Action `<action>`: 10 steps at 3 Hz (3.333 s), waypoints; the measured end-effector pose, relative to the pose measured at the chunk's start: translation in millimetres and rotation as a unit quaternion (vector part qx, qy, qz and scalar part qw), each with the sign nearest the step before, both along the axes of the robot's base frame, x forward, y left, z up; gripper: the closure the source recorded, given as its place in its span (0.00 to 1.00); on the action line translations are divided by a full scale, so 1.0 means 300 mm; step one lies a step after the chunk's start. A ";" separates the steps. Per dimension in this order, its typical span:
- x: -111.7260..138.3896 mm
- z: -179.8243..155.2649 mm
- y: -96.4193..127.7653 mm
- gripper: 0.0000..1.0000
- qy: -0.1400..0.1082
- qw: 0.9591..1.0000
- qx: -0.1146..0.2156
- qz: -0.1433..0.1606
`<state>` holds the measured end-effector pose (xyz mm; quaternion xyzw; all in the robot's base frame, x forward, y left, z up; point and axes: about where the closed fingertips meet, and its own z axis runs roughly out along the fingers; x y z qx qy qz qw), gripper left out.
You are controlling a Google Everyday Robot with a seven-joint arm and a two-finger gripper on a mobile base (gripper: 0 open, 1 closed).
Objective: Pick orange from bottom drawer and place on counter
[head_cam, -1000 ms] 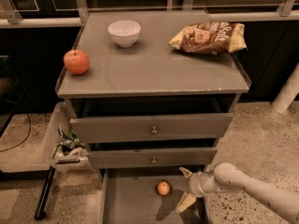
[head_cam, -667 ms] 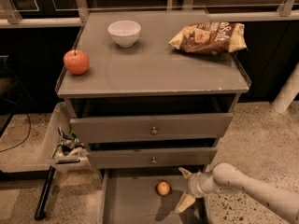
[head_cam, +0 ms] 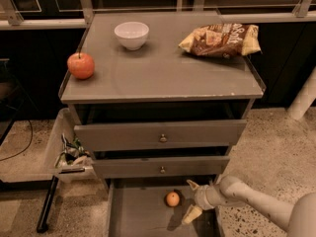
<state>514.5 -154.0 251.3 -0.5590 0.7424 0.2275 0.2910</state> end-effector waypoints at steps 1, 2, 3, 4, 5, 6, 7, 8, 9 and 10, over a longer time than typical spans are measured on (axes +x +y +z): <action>0.051 -0.093 0.020 0.00 0.012 1.000 0.025 0.002; 0.082 -0.164 0.042 0.00 0.023 0.998 0.049 0.006; 0.098 -0.202 0.076 0.00 0.010 0.998 0.063 0.022; 0.102 -0.237 0.127 0.00 -0.013 0.997 0.063 0.046; 0.109 -0.266 0.172 0.00 -0.037 0.996 0.060 0.062; 0.118 -0.299 0.191 0.00 -0.049 0.995 0.056 0.067; 0.124 -0.317 0.200 0.00 -0.056 0.995 0.053 0.069; 0.129 -0.326 0.198 0.11 -0.056 0.995 0.052 0.068; 0.129 -0.326 0.198 0.34 -0.056 0.995 0.052 0.068; 0.129 -0.326 0.198 0.57 -0.056 0.995 0.052 0.068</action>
Offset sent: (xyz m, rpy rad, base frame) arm 0.0393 0.0146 -0.0747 0.1580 0.0700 0.0113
